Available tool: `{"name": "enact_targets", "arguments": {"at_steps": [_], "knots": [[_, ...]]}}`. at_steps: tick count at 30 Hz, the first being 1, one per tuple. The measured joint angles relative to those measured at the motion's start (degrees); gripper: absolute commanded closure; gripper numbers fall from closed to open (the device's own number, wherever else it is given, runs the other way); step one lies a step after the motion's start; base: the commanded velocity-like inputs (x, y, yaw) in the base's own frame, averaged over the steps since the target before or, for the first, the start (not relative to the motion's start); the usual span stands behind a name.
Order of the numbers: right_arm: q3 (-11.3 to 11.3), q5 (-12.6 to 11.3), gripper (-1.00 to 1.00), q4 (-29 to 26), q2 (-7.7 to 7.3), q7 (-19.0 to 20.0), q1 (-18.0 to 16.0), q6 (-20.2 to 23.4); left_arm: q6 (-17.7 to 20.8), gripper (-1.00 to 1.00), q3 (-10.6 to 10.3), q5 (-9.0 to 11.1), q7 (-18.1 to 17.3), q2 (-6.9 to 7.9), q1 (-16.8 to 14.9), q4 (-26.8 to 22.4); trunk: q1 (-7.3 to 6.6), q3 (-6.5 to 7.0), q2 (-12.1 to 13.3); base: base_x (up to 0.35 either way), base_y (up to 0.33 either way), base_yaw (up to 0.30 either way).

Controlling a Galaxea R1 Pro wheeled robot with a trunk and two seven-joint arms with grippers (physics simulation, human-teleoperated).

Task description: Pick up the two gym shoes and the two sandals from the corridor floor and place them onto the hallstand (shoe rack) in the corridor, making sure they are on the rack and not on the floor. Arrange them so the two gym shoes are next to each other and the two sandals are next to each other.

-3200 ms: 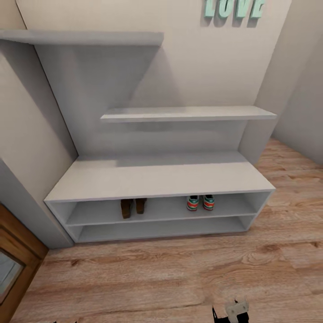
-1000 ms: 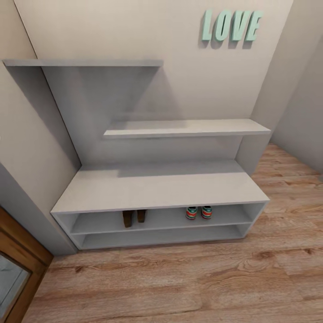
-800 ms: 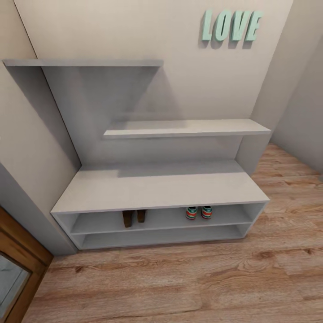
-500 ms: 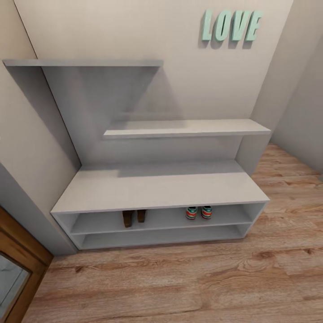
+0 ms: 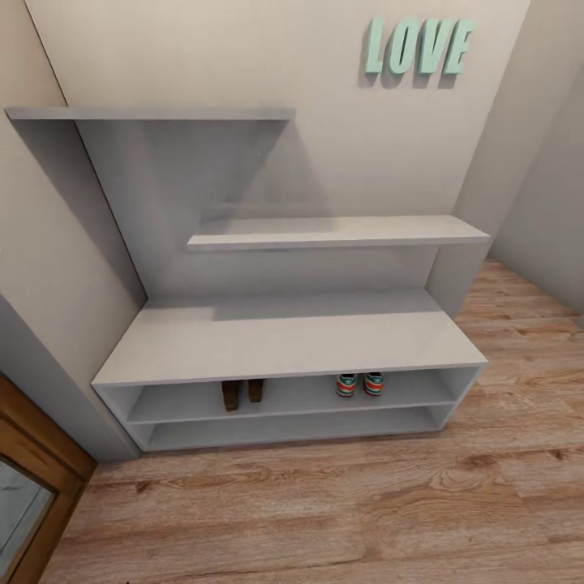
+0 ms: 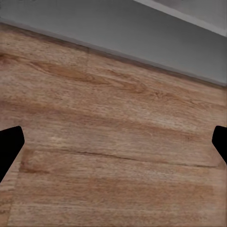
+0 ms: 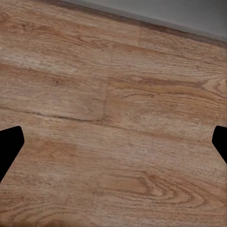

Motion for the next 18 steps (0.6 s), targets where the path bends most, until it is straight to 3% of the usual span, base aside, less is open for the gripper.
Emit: {"name": "enact_targets", "arguments": {"at_steps": [18], "knots": [[0.0, 0.0, -1.0, 0.0, 0.0, 0.0, 0.0, 0.0, 0.0, -1.0, 0.0, 0.6, 0.2, 0.0, 0.0, 0.0, 0.0, 0.0, 0.0, 0.0, 0.0, 0.0]]}}
